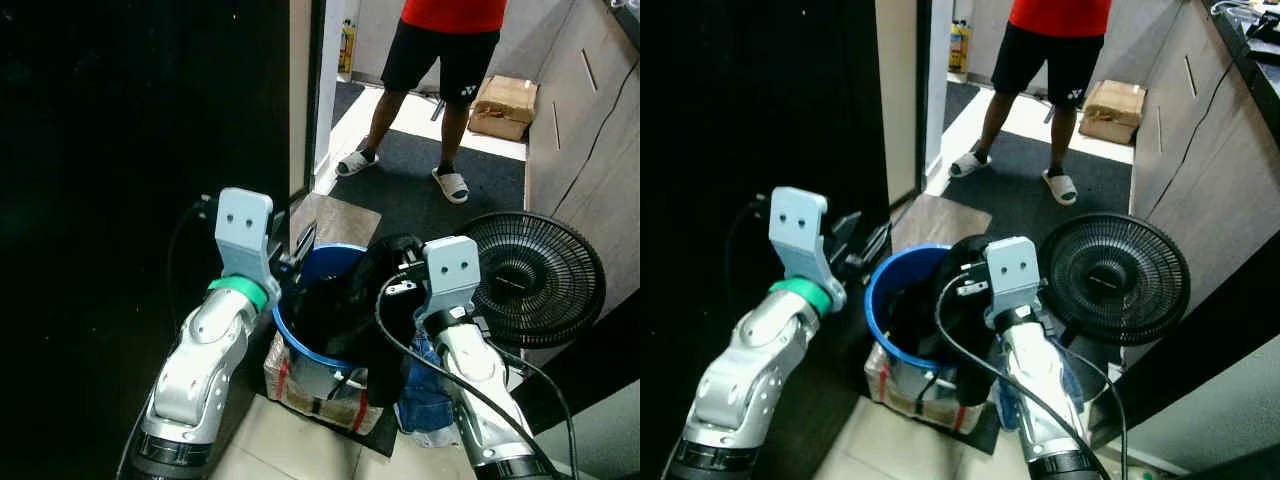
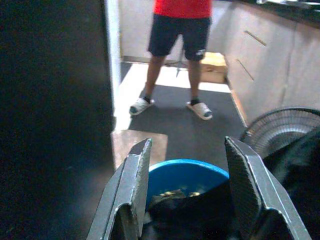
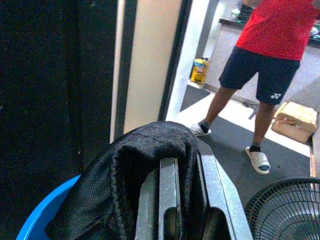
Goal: Clothes washing
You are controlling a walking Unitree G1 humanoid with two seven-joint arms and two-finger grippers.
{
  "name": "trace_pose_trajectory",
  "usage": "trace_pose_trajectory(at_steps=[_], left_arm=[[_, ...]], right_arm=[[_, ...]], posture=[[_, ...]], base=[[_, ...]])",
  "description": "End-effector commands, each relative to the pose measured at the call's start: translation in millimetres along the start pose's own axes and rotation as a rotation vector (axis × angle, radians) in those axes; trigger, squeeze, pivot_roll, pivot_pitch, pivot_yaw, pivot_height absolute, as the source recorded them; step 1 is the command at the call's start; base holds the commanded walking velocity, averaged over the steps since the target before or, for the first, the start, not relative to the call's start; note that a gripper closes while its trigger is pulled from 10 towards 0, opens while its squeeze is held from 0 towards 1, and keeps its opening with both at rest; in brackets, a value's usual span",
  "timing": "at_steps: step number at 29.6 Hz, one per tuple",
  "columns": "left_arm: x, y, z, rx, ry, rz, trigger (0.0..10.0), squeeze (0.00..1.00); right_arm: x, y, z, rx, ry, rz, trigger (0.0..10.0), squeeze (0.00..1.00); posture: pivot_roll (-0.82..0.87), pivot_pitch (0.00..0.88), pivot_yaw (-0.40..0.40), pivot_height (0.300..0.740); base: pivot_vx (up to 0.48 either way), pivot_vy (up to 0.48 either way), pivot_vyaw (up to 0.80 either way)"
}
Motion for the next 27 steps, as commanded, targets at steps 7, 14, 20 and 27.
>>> trace_pose_trajectory(at_steps=[7, 14, 20, 27], left_arm=[[-4.2, 9.7, 34, 0.122, 0.019, 0.012, 10.0, 0.0], [2.6, 14.4, 49, 0.169, 0.022, -0.016, 10.0, 0.0], [-7.8, 37.9, 118, 0.364, 0.125, -0.027, 10.0, 0.0], [-17.0, 51.9, 243, 0.663, 0.248, -0.009, 10.0, 0.0]], right_arm=[[25.1, 18.4, 50, 0.177, 0.02, -0.089, 10.0, 0.0], [45.7, 37.4, 107, 0.369, 0.024, -0.157, 10.0, 0.0], [66.8, 58.7, 173, 0.579, -0.017, -0.188, 10.0, 0.0], [58.9, 66.0, 177, 0.59, -0.015, -0.15, 10.0, 0.0]], posture=[[0.03, 0.056, 0.025, 0.74], [0.02, 0.055, 0.032, 0.74], [0.05, 0.04, 0.011, 0.74], [0.08, 0.029, 0.006, 0.74]], base=[[0.0, 0.0, 0.0], [0.0, 0.0, 0.0], [0.0, 0.0, 0.0], [0.0, 0.0, 0.0]])
Point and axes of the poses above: a point about 5 cm out from each wrist's last joint towards the gripper, its own y axis pointing out of the wrist towards the gripper, its own z axis along the axis of the wrist's last joint, x = y × z, the point moved 1 cm from there along y, pointing out of the wrist towards the gripper, and after that the axes turned 4 degrees about -y, right-handed, at the moved point
